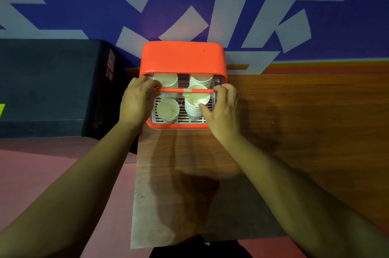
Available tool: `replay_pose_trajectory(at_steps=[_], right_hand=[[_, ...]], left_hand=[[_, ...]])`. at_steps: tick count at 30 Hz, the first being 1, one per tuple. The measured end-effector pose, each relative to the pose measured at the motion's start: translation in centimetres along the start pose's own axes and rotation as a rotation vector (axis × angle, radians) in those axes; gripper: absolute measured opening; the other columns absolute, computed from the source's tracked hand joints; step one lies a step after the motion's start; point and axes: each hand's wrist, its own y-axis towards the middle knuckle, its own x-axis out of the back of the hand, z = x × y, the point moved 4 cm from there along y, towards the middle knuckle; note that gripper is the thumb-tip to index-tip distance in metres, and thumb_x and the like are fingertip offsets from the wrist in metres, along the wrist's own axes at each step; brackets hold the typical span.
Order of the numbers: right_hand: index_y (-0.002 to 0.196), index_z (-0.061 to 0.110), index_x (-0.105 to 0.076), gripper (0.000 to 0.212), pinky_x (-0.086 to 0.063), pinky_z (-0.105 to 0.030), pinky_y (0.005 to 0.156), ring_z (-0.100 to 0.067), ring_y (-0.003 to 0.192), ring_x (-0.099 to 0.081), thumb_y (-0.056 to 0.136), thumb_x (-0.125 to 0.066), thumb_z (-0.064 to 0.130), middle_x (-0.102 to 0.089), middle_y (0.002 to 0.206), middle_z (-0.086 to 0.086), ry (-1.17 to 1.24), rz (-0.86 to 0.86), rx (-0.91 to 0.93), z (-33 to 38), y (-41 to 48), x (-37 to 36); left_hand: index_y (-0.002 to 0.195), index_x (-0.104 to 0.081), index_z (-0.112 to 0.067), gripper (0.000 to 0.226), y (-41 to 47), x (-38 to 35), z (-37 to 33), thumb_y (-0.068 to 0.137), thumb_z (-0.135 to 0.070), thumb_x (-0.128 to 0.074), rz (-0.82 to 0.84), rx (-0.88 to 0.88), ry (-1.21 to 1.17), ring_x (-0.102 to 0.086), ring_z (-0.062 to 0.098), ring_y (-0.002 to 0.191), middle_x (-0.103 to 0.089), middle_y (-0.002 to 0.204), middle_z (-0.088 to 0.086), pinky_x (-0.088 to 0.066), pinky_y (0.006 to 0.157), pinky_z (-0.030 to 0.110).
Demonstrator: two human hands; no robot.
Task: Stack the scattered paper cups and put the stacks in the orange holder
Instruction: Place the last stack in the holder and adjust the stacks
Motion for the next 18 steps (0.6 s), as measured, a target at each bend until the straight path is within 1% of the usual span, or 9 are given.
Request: replay_pose_trajectory(at_steps=[2,4,8,10,12,13,15,16,18], right_hand=[[0.109,0.008,-0.054,0.049,-0.048,-0.037,0.093,-0.027,0.113,-0.050,0.074,-0.078,0.035,-0.046,0.125,-0.012,0.000,-0.030,-0.042,-0.3,0.2,-0.1],[0.103,0.009,-0.056,0.044,-0.049,-0.039,0.089,-0.029,0.109,-0.051,0.075,-0.077,0.036,-0.046,0.122,-0.014,-0.020,-0.024,-0.050,-0.4,0.4,-0.3],[0.107,0.020,-0.065,0.031,-0.049,-0.044,0.092,-0.032,0.114,-0.048,0.082,-0.071,0.036,-0.045,0.125,-0.014,-0.017,0.014,0.021,-0.1,0.2,-0.9],[0.103,0.020,-0.067,0.024,-0.049,-0.045,0.093,-0.032,0.117,-0.048,0.083,-0.070,0.034,-0.044,0.130,-0.015,0.005,0.024,0.001,-0.1,0.3,-1.1],[0.097,0.018,-0.066,0.023,-0.050,-0.045,0.092,-0.033,0.120,-0.048,0.084,-0.070,0.037,-0.041,0.134,-0.015,-0.005,0.037,-0.020,-0.2,0.4,-1.1],[0.095,0.019,-0.067,0.023,-0.050,-0.046,0.093,-0.033,0.123,-0.047,0.084,-0.069,0.039,-0.039,0.137,-0.016,-0.010,0.047,-0.009,-0.3,0.3,-1.3],[0.094,0.020,-0.072,0.027,-0.046,-0.045,0.102,-0.036,0.131,-0.041,0.084,-0.068,0.044,-0.033,0.146,-0.017,-0.003,0.082,0.030,-0.4,0.0,-1.7],[0.094,0.021,-0.074,0.028,-0.042,-0.043,0.107,-0.037,0.136,-0.037,0.084,-0.068,0.047,-0.029,0.150,-0.017,0.002,0.111,0.042,-0.5,-0.2,-1.9],[0.089,0.021,-0.074,0.026,-0.040,-0.042,0.109,-0.036,0.141,-0.031,0.082,-0.071,0.047,-0.020,0.156,-0.015,-0.016,0.154,0.052,-0.7,-0.5,-2.2]], left_hand=[[0.102,-0.071,-0.007,0.021,0.5,0.1,0.4,0.082,-0.008,-0.073,0.000,0.076,-0.047,-0.059,0.032,0.096,-0.068,0.105,0.012,-0.042,0.081,0.031],[0.098,-0.071,-0.006,0.018,1.1,0.3,0.2,0.080,-0.008,-0.075,-0.002,0.081,-0.059,-0.059,0.029,0.093,-0.068,0.101,0.011,-0.037,0.078,0.025],[0.093,-0.071,-0.008,0.017,1.6,0.4,0.2,0.078,-0.010,-0.078,0.013,0.124,-0.121,-0.057,0.025,0.088,-0.065,0.094,0.009,-0.040,0.076,0.027],[0.095,-0.071,-0.008,0.019,2.0,0.3,0.3,0.078,-0.010,-0.078,0.011,0.163,-0.155,-0.057,0.021,0.086,-0.064,0.093,0.008,-0.041,0.076,0.025],[0.098,-0.072,-0.009,0.021,2.5,0.1,0.3,0.078,-0.009,-0.077,0.008,0.204,-0.174,-0.059,0.021,0.085,-0.064,0.093,0.008,-0.039,0.077,0.021],[0.099,-0.072,-0.009,0.021,2.7,0.1,0.3,0.079,-0.008,-0.076,0.000,0.223,-0.174,-0.060,0.023,0.087,-0.063,0.094,0.009,-0.039,0.078,0.020],[0.102,-0.069,-0.008,0.023,3.0,0.0,0.4,0.080,-0.009,-0.076,-0.046,0.276,-0.160,-0.058,0.029,0.098,-0.059,0.103,0.013,-0.040,0.085,0.021],[0.104,-0.067,-0.008,0.027,3.0,0.0,0.5,0.079,-0.012,-0.077,-0.068,0.330,-0.170,-0.054,0.031,0.105,-0.054,0.110,0.015,-0.039,0.089,0.022],[0.107,-0.061,-0.006,0.038,2.7,0.0,0.7,0.077,-0.020,-0.082,-0.072,0.435,-0.211,-0.047,0.033,0.115,-0.047,0.119,0.018,-0.035,0.095,0.024]])
